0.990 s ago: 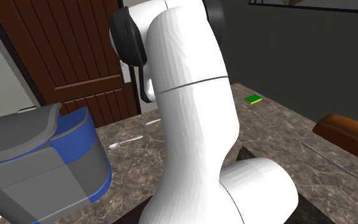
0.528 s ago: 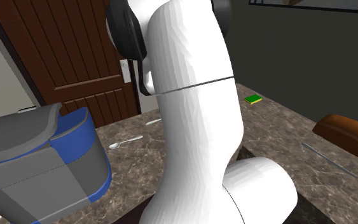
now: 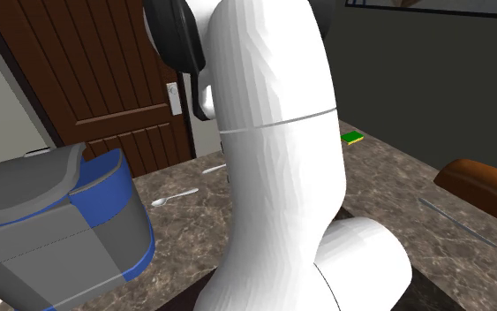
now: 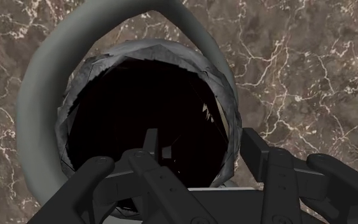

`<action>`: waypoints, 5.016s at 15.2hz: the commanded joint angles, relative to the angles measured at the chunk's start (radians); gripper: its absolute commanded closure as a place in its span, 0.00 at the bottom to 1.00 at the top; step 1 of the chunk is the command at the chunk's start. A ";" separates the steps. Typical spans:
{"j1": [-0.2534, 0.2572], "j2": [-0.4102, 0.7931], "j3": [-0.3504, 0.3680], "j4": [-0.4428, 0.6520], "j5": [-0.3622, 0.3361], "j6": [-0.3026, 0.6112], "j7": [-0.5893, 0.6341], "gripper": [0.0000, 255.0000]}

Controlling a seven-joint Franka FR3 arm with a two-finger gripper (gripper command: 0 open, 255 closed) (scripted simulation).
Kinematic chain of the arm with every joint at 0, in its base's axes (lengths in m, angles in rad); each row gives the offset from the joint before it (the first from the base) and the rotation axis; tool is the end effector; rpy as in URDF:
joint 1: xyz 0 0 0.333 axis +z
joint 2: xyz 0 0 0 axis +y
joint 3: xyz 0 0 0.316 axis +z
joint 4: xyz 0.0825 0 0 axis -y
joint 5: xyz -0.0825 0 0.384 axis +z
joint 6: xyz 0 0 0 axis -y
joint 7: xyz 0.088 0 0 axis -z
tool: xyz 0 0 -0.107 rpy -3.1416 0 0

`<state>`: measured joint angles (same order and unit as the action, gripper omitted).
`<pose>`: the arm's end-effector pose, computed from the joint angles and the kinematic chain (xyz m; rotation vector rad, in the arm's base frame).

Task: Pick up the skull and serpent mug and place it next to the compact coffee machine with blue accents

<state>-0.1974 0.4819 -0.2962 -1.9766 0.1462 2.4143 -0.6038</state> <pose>0.5413 -0.2840 0.2301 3.1159 0.0472 -0.0564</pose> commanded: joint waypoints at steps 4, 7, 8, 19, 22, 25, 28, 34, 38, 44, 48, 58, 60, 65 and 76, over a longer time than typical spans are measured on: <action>0.011 -0.054 -0.013 0.001 -0.021 -0.051 0.013 1.00; 0.016 -0.081 -0.020 0.006 -0.032 -0.083 0.019 1.00; 0.018 -0.090 -0.022 0.008 -0.036 -0.093 0.021 1.00; 0.031 -0.178 -0.039 0.046 -0.073 -0.215 0.042 1.00; 0.034 -0.199 -0.042 0.061 -0.081 -0.249 0.046 1.00; 0.036 -0.218 -0.045 0.078 -0.089 -0.285 0.051 1.00; 0.038 -0.236 -0.047 0.097 -0.096 -0.320 0.054 1.00; 0.041 -0.266 -0.051 0.141 -0.109 -0.393 0.060 1.00; 0.042 -0.282 -0.052 0.175 -0.115 -0.442 0.063 1.00; 0.043 -0.300 -0.054 0.234 -0.122 -0.518 0.066 1.00; 0.043 -0.307 -0.055 0.278 -0.125 -0.569 0.067 1.00; 0.040 -0.310 -0.057 0.410 -0.126 -0.703 0.064 1.00; 0.039 -0.307 -0.058 0.440 -0.125 -0.731 0.063 1.00; 0.035 -0.296 -0.060 0.522 -0.121 -0.802 0.059 1.00; 0.060 -0.322 -0.048 0.613 -0.131 -0.918 0.096 1.00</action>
<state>-0.1544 0.1934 -0.3505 -1.3321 0.0267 1.4941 -0.5280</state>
